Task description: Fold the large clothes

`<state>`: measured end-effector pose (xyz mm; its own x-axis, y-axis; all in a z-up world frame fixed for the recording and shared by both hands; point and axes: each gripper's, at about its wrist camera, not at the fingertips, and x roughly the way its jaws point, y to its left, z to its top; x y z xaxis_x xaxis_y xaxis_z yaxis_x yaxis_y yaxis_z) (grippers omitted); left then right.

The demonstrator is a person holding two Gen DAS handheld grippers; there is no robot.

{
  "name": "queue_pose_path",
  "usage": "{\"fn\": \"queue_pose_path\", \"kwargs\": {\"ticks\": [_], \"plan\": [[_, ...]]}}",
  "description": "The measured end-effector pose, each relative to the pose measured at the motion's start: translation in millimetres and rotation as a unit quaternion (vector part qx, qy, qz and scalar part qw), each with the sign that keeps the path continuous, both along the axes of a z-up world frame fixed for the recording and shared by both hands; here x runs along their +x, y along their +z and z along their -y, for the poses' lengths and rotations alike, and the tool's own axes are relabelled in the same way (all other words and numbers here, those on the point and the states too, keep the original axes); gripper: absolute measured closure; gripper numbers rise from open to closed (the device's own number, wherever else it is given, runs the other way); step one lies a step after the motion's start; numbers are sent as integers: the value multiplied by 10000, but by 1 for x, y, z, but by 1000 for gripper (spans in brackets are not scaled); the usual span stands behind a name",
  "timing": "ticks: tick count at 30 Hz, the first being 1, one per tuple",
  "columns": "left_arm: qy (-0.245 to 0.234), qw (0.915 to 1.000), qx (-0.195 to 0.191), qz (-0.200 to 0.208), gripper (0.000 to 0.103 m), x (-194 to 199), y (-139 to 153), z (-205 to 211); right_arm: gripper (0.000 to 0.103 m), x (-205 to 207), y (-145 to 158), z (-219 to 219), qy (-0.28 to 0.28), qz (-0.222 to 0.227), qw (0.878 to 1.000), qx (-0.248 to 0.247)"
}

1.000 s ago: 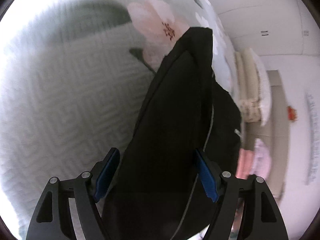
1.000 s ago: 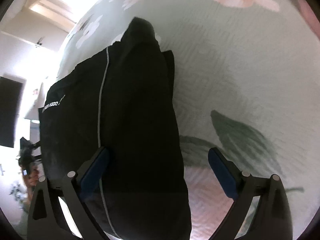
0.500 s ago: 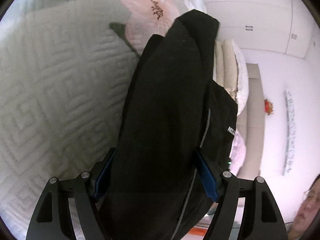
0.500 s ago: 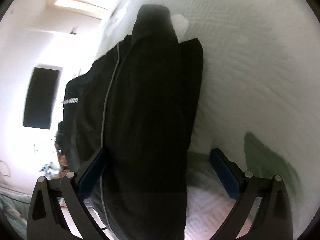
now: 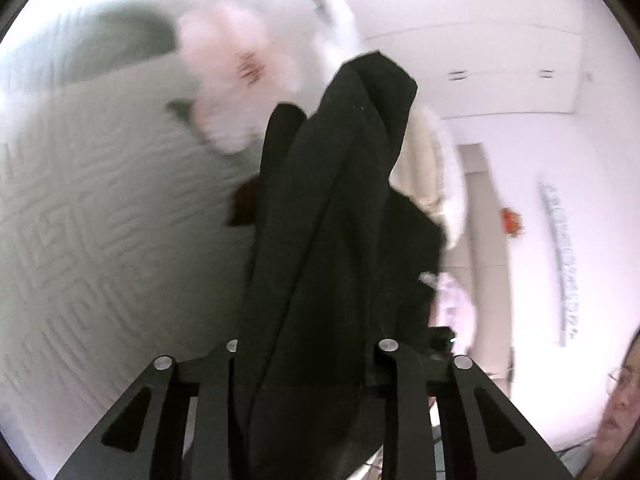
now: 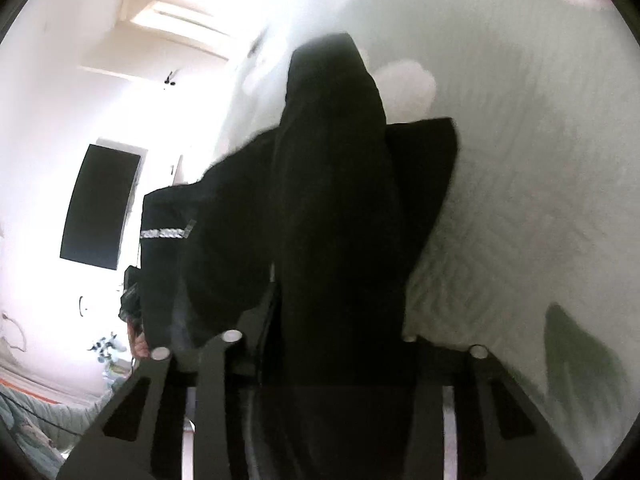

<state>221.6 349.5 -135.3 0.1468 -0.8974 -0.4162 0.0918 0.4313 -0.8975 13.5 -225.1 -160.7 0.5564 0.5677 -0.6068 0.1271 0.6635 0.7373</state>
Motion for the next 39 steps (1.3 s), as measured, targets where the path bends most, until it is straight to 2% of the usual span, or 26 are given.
{"fn": "queue_pose_path", "kwargs": {"ticks": [5,6,7,9,10,12,13,14,15,16,18,20,21,22,23,24,25,28,32,35,37,38,39], "plan": [[136,9978,-477,451,83,-11,59,-37,69,-13,66,-58,108,314,9982,-498],[178,9952,-764,576,93,-13,73,-53,69,-13,76,-70,139,371,9977,-552],[185,9921,-1043,666,92,-15,88,-72,69,-14,92,-86,188,503,9968,-591],[210,9919,-662,1060,92,-18,119,-104,71,-10,122,-128,290,743,9950,-609],[185,9928,-505,1067,92,-16,125,-122,71,-5,131,-148,311,747,9944,-677],[232,9964,-450,674,91,-4,115,-149,71,11,135,-179,172,446,9921,-1160],[178,9978,-205,612,89,4,106,-157,71,18,127,-189,107,206,9906,-1346],[94,9987,108,496,87,10,95,-159,71,25,110,-194,17,-101,9901,-1400],[-10,9993,299,209,85,19,76,-159,71,28,94,-194,-144,-388,9893,-1398],[-177,9994,304,-6,85,27,60,-154,71,23,80,-190,-372,-611,9880,-1368],[-332,9988,336,126,84,33,44,-146,71,1,64,-179,-752,-638,9884,-1156],[-413,9986,244,220,80,42,36,-139,71,-21,54,-170,-951,-689,9875,-1051],[-464,9986,138,205,76,48,30,-135,68,-23,55,-170,-920,-755,9871,-1071],[-507,9985,87,177,65,54,26,-132,64,-21,51,-169,-863,-876,9856,-1160],[-546,9984,91,126,59,59,21,-127,54,-24,48,-168,-835,-1083,9817,-1322],[-560,9983,127,95,51,63,19,-126,49,-25,46,-166,-805,-1262,9780,-1450],[-610,9979,211,54,46,70,16,-120,48,-25,46,-162,-755,-1378,9747,-1588],[-789,9958,469,37,43,86,11,-110,42,-22,60,-151,-907,-1295,9702,-1838],[-879,9931,771,-72,42,104,-4,-85,16,-1,70,-129,-1051,-839,9729,-1879],[-822,9934,799,-84,42,117,-2,-77,16,35,65,-130,-984,-682,9733,-1957],[-788,9936,813,-19,43,120,2,-76,17,41,61,-127,-919,-633,9723,-2056],[-765,9936,833,24,43,122,6,-75,27,48,61,-133,-866,-569,9689,-2245],[-748,9935,847,103,44,121,9,-75,41,56,64,-144,-814,-575,9652,-2419]]}}
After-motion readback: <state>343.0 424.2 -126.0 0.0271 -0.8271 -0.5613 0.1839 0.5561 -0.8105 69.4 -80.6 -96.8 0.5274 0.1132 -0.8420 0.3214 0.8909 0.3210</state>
